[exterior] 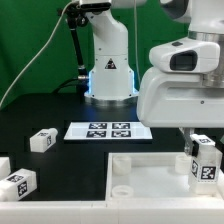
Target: Assemble one leg
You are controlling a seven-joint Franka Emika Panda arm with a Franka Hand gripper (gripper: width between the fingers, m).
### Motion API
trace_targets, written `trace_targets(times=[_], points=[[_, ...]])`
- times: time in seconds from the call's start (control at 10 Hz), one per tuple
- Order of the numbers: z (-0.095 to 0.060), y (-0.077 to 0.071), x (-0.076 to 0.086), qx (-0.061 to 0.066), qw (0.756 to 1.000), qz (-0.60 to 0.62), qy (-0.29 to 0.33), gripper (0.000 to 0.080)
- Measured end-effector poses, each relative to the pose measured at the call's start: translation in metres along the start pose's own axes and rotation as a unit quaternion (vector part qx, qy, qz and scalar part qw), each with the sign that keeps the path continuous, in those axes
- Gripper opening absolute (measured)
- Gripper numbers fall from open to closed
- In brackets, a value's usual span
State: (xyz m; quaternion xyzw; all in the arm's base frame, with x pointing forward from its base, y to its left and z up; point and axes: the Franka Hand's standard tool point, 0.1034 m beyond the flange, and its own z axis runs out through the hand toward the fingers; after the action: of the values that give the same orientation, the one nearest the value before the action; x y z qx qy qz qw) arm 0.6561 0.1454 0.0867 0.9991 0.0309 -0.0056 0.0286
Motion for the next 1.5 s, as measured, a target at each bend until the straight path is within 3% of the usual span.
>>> trace_targets(times=[0.2,0.4,0.5,0.9,1.1,1.3,1.5], points=[[0.0003,-0.0007,-0.0003,0.003,0.996,0.087,-0.001,0.028],[0.0009,-0.001,-0.0006,0.009,0.976,0.216,-0.003,0.0281],[0.0013,0.0001,-0.0001,0.019,0.965,0.261,-0.006,0.0281],[0.0029,0.0072,0.0022,0.082,0.871,0.483,-0.03,0.0281],[0.0025,0.0063,0.0028,0.085,0.841,0.534,-0.038,0.0281],[0.0033,0.0063,0.0026,0.084,0.842,0.531,-0.038,0.0281],[0.004,0.0049,0.0013,0.076,0.856,0.511,-0.035,0.0517]])
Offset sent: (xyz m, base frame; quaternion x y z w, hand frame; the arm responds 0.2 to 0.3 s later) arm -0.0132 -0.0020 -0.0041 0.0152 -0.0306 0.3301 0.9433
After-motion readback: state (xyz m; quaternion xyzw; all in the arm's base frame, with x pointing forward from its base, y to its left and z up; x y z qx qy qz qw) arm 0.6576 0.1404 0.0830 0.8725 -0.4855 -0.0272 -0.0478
